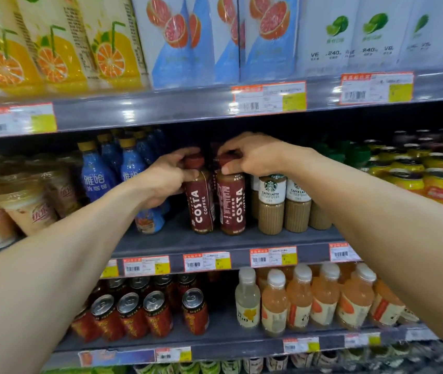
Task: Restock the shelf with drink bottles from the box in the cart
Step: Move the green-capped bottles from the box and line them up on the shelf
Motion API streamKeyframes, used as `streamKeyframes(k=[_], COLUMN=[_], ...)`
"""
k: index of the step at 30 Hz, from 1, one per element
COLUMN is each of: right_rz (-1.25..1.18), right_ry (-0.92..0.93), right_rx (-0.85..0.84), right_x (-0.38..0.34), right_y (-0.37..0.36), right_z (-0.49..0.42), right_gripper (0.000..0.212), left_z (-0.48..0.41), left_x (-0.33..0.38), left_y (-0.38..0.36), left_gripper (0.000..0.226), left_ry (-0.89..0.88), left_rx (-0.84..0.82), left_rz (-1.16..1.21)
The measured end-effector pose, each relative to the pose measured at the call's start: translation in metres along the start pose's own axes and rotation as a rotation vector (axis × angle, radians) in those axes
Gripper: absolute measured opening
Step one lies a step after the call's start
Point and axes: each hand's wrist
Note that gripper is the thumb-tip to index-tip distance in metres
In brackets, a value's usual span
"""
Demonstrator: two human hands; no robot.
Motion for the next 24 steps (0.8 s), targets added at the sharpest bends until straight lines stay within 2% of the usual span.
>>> streamKeyframes(k=[15, 24], right_rz=[0.015, -0.006], right_ry=[-0.126, -0.137], right_rx=[-0.025, -0.024], right_x=[-0.018, -0.017], right_y=[-0.001, 0.003], right_z=[-0.001, 0.005], right_gripper=[0.054, 0.054], left_z=[-0.007, -0.008], left_x=[-0.008, -0.013], left_y=[0.012, 0.011], left_gripper=[0.053, 0.055], left_ry=[-0.004, -0.081], left_rx=[-0.110, -0.069], left_rz=[0.018, -0.023])
Point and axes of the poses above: each hand's wrist, its own z-axis away from the middle knuckle, its own y-axis out of the back of the hand, x = y × z, and after that the axes turned 10 degrees about z, right-handed
